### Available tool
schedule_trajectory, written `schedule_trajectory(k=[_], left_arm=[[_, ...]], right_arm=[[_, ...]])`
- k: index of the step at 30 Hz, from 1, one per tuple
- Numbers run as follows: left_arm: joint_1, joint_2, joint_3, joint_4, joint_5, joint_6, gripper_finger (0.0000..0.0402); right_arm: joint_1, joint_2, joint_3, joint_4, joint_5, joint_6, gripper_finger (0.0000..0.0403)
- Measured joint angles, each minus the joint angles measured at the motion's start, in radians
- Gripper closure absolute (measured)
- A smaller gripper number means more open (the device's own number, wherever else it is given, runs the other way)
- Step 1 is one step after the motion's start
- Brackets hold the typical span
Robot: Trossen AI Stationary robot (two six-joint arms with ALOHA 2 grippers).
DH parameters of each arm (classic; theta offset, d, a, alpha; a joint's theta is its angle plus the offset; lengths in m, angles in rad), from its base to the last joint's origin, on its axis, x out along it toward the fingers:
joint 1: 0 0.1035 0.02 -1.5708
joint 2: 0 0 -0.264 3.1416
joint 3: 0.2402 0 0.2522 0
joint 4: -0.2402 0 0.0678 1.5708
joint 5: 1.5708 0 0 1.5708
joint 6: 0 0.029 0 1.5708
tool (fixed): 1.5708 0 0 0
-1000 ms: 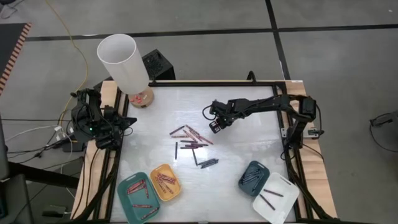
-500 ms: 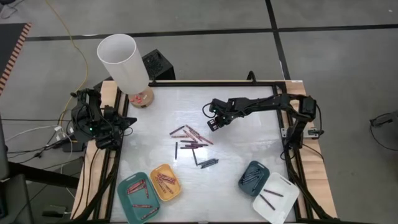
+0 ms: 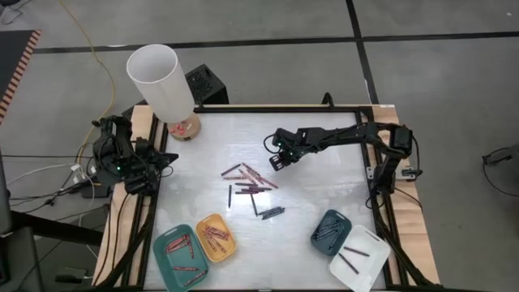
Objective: Sort crayons
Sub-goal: Put the red crayon into the blue bin
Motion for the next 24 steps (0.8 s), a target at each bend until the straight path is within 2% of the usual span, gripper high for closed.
schedule_trajectory(k=[10, 16, 20, 24], left_arm=[[0.0, 0.0, 0.0, 0.0, 0.0, 0.0, 0.0402], [0.0, 0.0, 0.0, 0.0, 0.0, 0.0, 0.0401], [0.0, 0.0, 0.0, 0.0, 0.0, 0.0, 0.0401], [0.0, 0.0, 0.0, 0.0, 0.0, 0.0, 0.0401]], right_arm=[[-0.011, 0.0, 0.0, -0.003, -0.069, 0.01, 0.031], [-0.04, 0.0, 0.0, -0.068, -0.058, 0.028, 0.0255], [-0.049, 0.0, 0.0, -0.06, -0.046, 0.089, 0.0207], [-0.05, 0.0, 0.0, -0.051, -0.013, 0.14, 0.0176]])
